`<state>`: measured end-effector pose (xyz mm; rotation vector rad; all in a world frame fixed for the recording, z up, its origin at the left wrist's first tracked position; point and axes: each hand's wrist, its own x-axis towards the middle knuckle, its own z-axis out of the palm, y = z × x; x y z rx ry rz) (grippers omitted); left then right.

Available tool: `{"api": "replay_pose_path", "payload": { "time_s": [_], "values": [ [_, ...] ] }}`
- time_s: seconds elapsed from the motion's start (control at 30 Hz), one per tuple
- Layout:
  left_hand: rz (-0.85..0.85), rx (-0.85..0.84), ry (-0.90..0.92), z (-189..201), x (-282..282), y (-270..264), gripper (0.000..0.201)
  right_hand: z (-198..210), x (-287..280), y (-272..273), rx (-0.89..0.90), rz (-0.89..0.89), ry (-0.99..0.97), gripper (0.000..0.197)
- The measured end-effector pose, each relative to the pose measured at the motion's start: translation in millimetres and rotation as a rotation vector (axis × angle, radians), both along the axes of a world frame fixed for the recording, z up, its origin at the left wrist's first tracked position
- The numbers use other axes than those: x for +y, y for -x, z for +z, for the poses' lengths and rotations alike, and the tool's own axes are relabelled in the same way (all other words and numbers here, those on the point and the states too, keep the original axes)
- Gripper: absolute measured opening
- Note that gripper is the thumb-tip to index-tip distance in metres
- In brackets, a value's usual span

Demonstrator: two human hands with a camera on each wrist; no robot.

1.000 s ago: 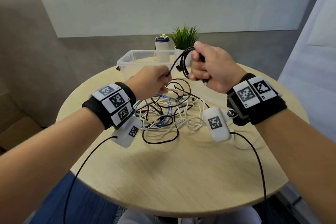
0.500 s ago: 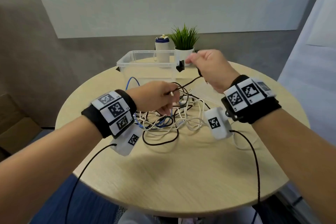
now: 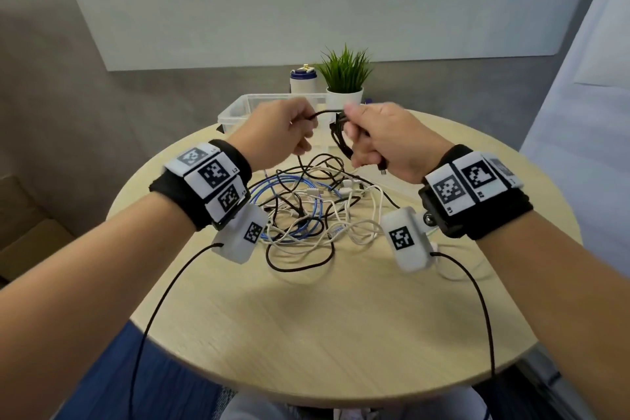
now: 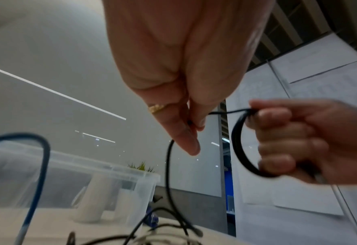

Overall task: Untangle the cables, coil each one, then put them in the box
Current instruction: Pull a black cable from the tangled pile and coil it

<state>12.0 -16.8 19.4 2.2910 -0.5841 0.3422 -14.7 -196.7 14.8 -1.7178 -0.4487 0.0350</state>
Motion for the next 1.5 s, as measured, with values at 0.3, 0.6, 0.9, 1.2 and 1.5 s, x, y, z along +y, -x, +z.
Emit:
{"api": "replay_pose_path", "payload": {
  "time_s": [0.3, 0.6, 0.9, 1.2, 1.5],
  "values": [
    [-0.140, 0.284, -0.171, -42.1, -9.0, 13.0, 0.014, 20.7, -0.5, 2.3, 0.070, 0.044, -0.621, 0.038],
    [-0.215, 0.369, -0.230, -49.4, -14.1, 19.0, 0.019, 11.7, -6.3, -18.3, -0.200, -0.215, -0.399, 0.023],
    [-0.197, 0.104, 0.037, -20.9, -9.1, 18.3, 0.018, 1.3, -18.6, -11.8, -0.268, -0.341, 0.582, 0.023],
    [-0.010, -0.139, 0.227, 6.1, -3.0, 4.8, 0.011, -2.4, -9.7, -2.4, -0.086, -0.084, 0.307, 0.041],
    [-0.057, 0.146, -0.024, -32.9, -12.2, 10.5, 0.016, 14.6, -1.0, 1.3, -0.032, 0.034, -0.320, 0.039]
  ]
}}
